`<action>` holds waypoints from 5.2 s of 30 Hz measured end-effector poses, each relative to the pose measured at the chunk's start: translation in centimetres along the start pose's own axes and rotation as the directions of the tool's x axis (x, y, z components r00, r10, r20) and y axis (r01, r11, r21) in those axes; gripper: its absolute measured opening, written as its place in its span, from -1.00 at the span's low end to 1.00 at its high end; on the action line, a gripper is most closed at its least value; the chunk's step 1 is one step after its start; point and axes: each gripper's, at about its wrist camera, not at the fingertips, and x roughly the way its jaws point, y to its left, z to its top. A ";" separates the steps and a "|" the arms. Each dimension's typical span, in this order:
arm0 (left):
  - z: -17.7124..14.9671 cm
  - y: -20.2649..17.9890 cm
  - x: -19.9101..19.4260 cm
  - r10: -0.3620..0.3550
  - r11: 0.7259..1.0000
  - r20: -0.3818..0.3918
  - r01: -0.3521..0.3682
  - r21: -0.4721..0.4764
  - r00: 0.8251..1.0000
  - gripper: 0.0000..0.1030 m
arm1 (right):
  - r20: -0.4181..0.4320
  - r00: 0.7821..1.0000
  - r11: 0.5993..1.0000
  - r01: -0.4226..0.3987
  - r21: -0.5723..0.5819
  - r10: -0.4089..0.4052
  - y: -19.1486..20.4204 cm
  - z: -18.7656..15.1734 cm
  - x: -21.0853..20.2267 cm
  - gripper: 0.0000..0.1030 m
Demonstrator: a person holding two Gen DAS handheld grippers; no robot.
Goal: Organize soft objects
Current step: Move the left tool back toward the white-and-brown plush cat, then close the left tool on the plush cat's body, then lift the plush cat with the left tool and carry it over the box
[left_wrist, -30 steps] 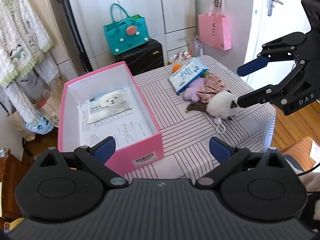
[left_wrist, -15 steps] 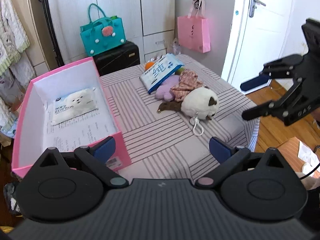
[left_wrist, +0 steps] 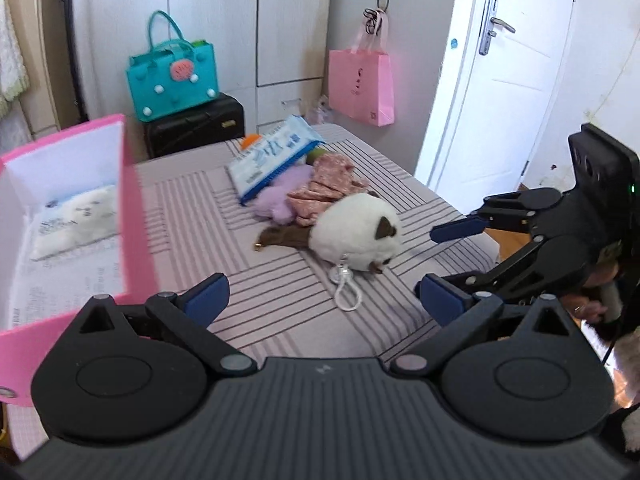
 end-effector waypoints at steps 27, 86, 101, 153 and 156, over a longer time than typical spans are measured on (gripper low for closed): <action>1.9 -1.3 9.4 -0.068 0.987 -0.018 0.065 -0.144 0.998 0.94 | 0.090 0.996 0.998 -0.019 -0.060 0.025 -1.7 -0.8 4.3 0.80; 2.2 3.1 6.5 -0.298 0.877 -0.277 0.147 -0.458 0.913 0.09 | -0.133 0.977 0.978 -0.147 0.147 0.167 2.0 4.4 1.8 0.18; 0.9 4.1 -0.3 -0.285 0.877 -0.207 0.167 -0.451 0.936 0.10 | -0.134 0.969 0.979 -0.203 0.031 0.205 7.2 6.3 -1.1 0.17; 4.0 25.1 0.8 -0.020 0.809 -0.110 -0.049 -0.586 0.994 0.17 | -0.059 0.971 0.914 -0.238 -0.328 0.232 13.6 20.3 16.6 0.05; 3.9 26.0 1.9 -0.037 0.794 -0.148 -0.060 -0.605 0.988 0.17 | -0.087 0.976 0.908 -0.215 -0.360 0.197 14.1 20.2 17.5 0.04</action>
